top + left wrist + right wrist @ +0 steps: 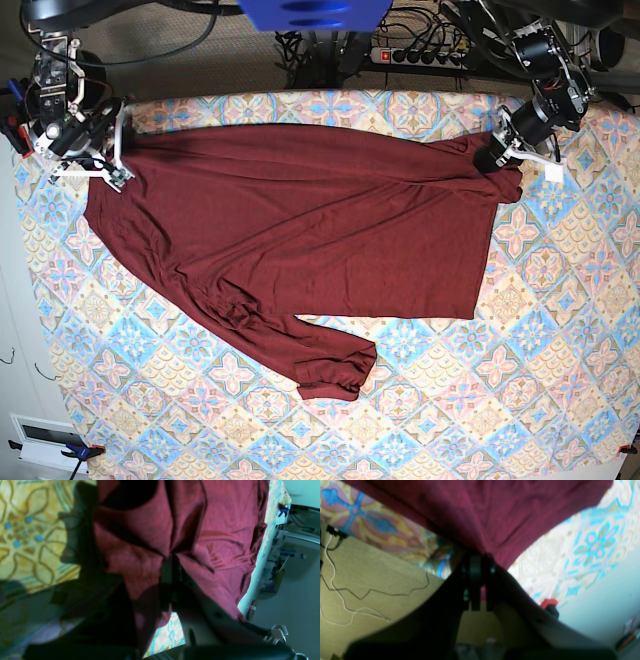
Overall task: Layout the t-shirt on the table in an organized manner, then fold the t-shirt properly
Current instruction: 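Regrasp the collar corner with the right gripper and pull it outward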
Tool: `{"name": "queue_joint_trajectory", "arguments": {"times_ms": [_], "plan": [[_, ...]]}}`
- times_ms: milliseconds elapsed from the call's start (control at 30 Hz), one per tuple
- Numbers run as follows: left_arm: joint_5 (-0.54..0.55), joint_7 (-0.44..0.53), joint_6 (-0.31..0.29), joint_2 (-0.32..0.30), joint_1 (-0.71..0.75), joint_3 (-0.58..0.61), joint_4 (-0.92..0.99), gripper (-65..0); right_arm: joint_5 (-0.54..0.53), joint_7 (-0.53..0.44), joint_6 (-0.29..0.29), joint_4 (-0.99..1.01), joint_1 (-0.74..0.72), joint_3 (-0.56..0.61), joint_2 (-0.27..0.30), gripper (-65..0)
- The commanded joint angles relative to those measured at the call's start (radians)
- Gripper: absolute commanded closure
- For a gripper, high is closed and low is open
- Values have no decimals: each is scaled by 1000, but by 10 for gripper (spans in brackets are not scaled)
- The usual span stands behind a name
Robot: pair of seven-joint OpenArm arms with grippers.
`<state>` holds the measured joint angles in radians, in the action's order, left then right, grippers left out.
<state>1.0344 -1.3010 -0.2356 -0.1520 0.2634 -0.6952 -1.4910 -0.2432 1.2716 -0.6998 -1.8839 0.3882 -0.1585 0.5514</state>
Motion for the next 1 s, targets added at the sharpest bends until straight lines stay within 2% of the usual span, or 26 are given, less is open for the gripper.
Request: {"name": "queue_joint_trajectory", "arguments": {"times_ms": [0, 233, 467, 633, 733, 800, 867, 967], "plan": [[22, 7, -6, -13, -3, -2, -13, 0, 8, -5, 2, -15, -8, -20, 22, -19], [22, 7, -6, -13, -3, -2, -13, 0, 12, -8, 2, 47, -16, -59, 22, -19], [22, 7, -6, -13, -5, -2, -13, 0, 12, -10, 2, 140, -127, -48, 22, -23], [22, 7, -6, -13, -5, -2, -13, 0, 14, -43, 2, 152, -170, 20, 22, -24], [22, 7, -6, -13, -5, -2, -13, 0, 14, -76, 2, 152, -182, 83, 22, -55], [22, 7, -6, -13, -5, -2, -13, 0, 14, -96, 2, 151, -182, 107, 22, -101], [22, 7, -6, -13, -5, -2, -13, 0, 14, -103, 2, 151, -177, 107, 22, -157], [22, 7, -6, -13, -5, -2, -13, 0, 15, -105, 2, 140, -176, 106, 22, -206]]}}
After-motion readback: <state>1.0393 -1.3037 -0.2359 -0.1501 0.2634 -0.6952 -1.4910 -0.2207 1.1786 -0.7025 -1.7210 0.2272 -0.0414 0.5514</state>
